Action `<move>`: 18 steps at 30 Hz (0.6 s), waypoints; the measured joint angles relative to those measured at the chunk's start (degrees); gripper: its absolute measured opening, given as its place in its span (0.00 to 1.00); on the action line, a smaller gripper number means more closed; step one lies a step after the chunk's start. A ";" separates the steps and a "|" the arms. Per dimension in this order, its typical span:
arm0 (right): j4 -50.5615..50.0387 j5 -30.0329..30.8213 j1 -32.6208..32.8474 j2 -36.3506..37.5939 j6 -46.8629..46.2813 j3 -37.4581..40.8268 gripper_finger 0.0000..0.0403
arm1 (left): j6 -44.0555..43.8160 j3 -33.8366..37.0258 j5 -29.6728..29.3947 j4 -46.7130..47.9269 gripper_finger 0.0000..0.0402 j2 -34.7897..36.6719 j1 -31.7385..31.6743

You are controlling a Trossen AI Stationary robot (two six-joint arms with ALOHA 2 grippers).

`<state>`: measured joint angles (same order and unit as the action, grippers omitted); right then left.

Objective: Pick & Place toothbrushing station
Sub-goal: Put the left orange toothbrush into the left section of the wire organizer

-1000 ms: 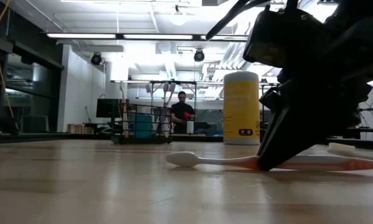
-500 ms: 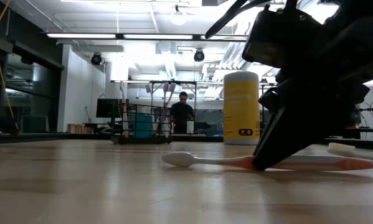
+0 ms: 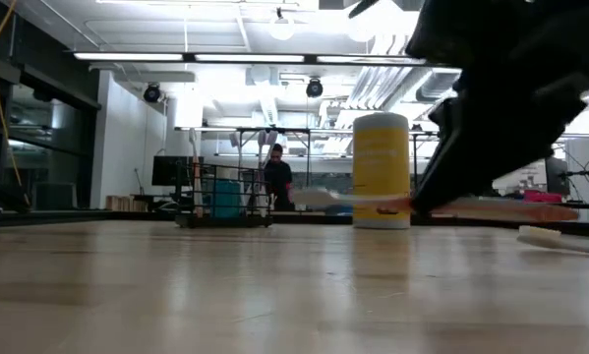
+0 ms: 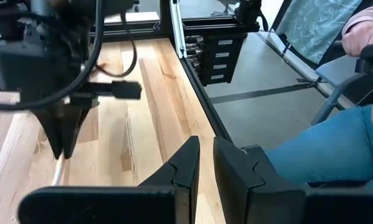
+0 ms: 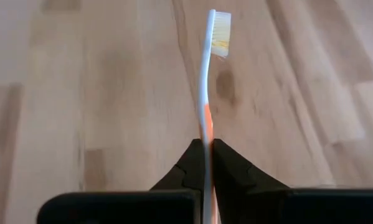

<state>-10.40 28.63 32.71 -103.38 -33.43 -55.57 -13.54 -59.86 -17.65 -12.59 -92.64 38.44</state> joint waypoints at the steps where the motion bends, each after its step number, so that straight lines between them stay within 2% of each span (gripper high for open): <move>1: 0.09 0.65 0.32 0.51 -0.01 0.00 0.01 | 0.00 -0.01 0.00 0.08 0.11 0.00 0.00; 8: -1.42 9.03 2.57 5.59 -1.48 -0.09 0.01 | 0.04 -0.01 0.17 -0.18 0.11 0.00 -0.22; 15: -2.29 23.86 6.44 13.94 -0.54 -0.15 0.01 | 0.12 -0.01 0.12 -1.73 0.11 0.00 -1.20; 18: 0.36 30.78 9.00 16.84 3.54 -0.19 0.01 | 1.35 0.00 -0.47 -3.72 0.11 0.00 -1.75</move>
<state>-10.04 59.41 41.71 -86.54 -29.89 -55.76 -12.19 -59.87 -18.12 -16.31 -92.64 36.69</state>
